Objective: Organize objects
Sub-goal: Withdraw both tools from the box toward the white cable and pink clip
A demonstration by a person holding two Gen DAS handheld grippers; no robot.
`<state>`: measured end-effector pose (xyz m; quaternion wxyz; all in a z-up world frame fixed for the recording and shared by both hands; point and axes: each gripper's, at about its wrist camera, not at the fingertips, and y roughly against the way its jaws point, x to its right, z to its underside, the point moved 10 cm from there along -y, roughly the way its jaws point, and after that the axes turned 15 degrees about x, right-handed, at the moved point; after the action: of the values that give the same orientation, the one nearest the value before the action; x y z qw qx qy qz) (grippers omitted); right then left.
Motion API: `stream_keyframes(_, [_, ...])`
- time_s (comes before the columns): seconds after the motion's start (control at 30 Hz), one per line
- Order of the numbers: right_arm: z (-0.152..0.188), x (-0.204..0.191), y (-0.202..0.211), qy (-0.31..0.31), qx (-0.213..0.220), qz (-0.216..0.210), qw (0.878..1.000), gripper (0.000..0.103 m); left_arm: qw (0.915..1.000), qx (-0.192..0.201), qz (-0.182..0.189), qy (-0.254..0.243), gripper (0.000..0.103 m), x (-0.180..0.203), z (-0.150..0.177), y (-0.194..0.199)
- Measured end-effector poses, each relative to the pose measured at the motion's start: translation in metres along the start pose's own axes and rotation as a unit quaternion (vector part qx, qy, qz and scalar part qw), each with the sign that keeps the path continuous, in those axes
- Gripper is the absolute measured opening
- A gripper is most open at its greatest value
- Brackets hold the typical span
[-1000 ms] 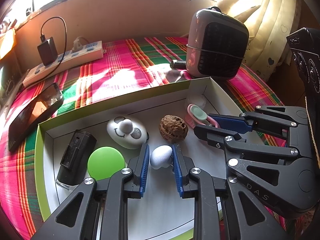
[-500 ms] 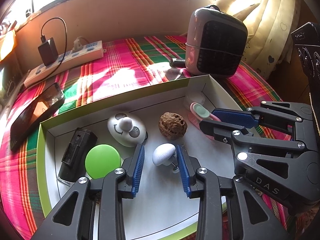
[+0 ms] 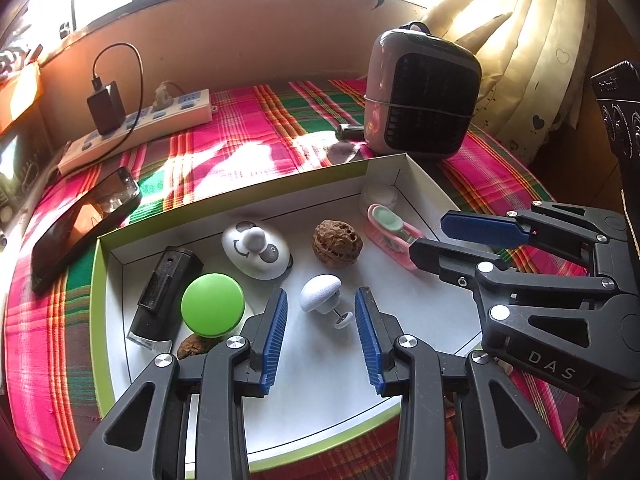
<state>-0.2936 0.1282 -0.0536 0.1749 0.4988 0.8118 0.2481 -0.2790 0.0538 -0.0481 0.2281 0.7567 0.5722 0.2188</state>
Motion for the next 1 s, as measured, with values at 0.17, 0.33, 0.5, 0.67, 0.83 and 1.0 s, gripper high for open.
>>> stream_keyframes(0.17, [-0.002, 0.000, 0.013, -0.002, 0.012, 0.004, 1.000, 0.033, 0.9999, 0.010, -0.002, -0.003, 0.034, 0.001, -0.001, 0.010])
stream_keyframes(0.33, [-0.002, 0.002, 0.029, -0.006, 0.025, 0.008, 1.000, 0.033, 0.9998, 0.019, -0.005, -0.004, 0.034, 0.001, -0.001, 0.021])
stream_keyframes(0.5, [0.003, 0.009, 0.043, -0.011, 0.030, 0.017, 0.999, 0.033, 0.9990, 0.038, -0.015, -0.015, 0.034, 0.002, -0.005, 0.035])
stream_keyframes(0.67, [0.014, 0.019, 0.057, -0.022, 0.032, 0.026, 0.999, 0.033, 0.9987, 0.045, -0.011, -0.021, 0.034, 0.007, -0.002, 0.046])
stream_keyframes(0.83, [0.033, 0.024, 0.067, -0.029, 0.023, 0.025, 0.999, 0.033, 0.9984, 0.055, -0.002, -0.013, 0.034, 0.013, 0.003, 0.058])
stream_keyframes(1.0, [0.055, 0.019, 0.068, -0.036, 0.004, -0.003, 0.999, 0.033, 0.9985, 0.050, 0.017, -0.014, 0.034, 0.026, 0.015, 0.067])
